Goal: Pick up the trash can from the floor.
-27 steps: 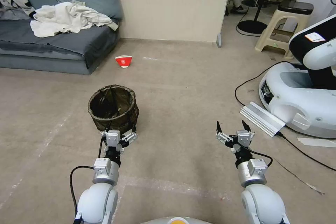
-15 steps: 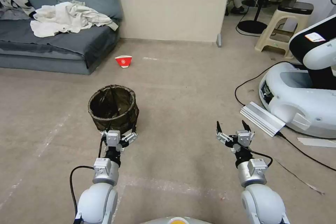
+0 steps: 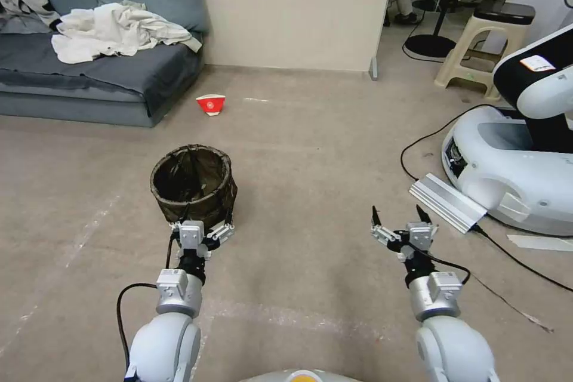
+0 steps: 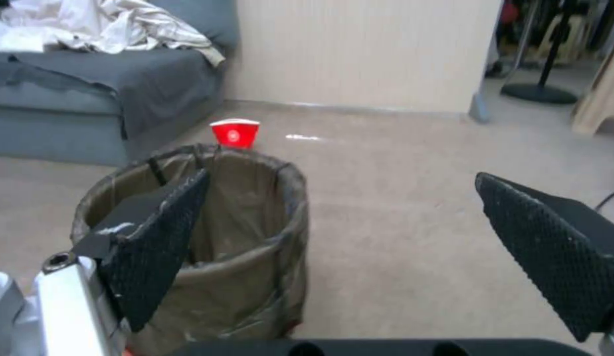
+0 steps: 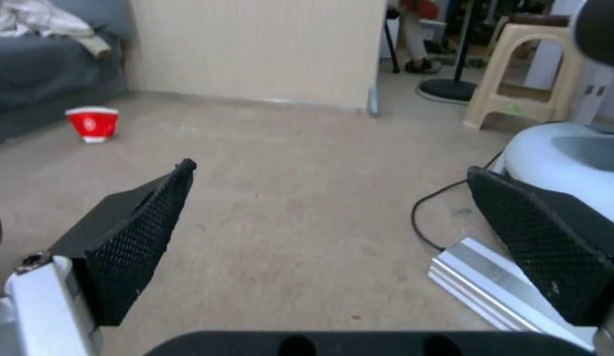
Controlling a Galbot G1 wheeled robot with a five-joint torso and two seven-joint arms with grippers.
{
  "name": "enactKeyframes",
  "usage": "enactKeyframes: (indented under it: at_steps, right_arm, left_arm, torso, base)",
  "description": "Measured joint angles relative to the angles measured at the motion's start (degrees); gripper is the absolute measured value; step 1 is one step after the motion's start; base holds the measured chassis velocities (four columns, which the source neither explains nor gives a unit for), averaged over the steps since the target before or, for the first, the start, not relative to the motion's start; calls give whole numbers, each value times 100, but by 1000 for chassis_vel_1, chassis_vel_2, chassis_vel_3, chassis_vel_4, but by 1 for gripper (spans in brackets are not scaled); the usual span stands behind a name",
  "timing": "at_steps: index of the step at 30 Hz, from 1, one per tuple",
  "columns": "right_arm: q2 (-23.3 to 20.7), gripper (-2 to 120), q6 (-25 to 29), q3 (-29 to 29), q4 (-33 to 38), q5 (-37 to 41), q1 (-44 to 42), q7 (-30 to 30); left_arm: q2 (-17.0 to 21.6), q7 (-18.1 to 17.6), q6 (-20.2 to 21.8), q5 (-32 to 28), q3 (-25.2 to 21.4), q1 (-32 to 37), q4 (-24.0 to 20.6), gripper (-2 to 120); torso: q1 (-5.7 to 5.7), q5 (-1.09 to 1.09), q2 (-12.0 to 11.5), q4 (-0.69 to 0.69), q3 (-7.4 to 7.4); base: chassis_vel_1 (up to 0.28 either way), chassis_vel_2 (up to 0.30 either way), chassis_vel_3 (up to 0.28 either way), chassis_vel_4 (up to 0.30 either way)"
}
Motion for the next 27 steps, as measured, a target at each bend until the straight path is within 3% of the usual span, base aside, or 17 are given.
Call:
enactKeyframes:
  at_steps: [5, 7, 9, 16, 18, 21, 27]
  right_arm:
    - [13, 100, -331, 146, 753, 178, -372, 30]
    - [19, 100, -499, 222, 1129, 265, -558, 49]
    - [22, 100, -584, 258, 1340, 312, -657, 54]
    - [20, 100, -601, 275, 1398, 350, -691, 59]
    - [2, 100, -464, 281, 1367, 412, -686, 39]
    - [-113, 100, 272, 311, 1040, 715, -613, -97]
    - [-170, 100, 568, 315, 890, 860, -573, -155]
  left_arm:
    - [-175, 10, 408, -318, 44, 279, -732, 100]
    - [-168, 57, 176, -416, -123, 489, -931, 100]
    - [-149, 69, 37, -448, -195, 572, -963, 100]
    - [-144, 83, -64, -428, -261, 616, -945, 100]
    - [-145, 83, -63, -427, -263, 624, -934, 100]
    - [-153, 80, -39, -426, -270, 635, -924, 100]
    - [-158, 55, -27, -420, -287, 651, -922, 100]
  torso:
    - [0, 0, 0, 0, 0]
    - [0, 4, 0, 1, 0]
    - [0, -4, 0, 0, 0]
    - [0, -1, 0, 0, 0]
    - [0, -1, 0, 0, 0]
    - [0, 0, 0, 1, 0]
    - [0, 0, 0, 0, 1]
  base:
    - [0, 0, 0, 0]
    - [0, 0, 0, 0]
    - [0, 0, 0, 0]
    - [0, 0, 0, 0]
    - [0, 0, 0, 0]
    - [0, 0, 0, 0]
    - [0, 0, 0, 0]
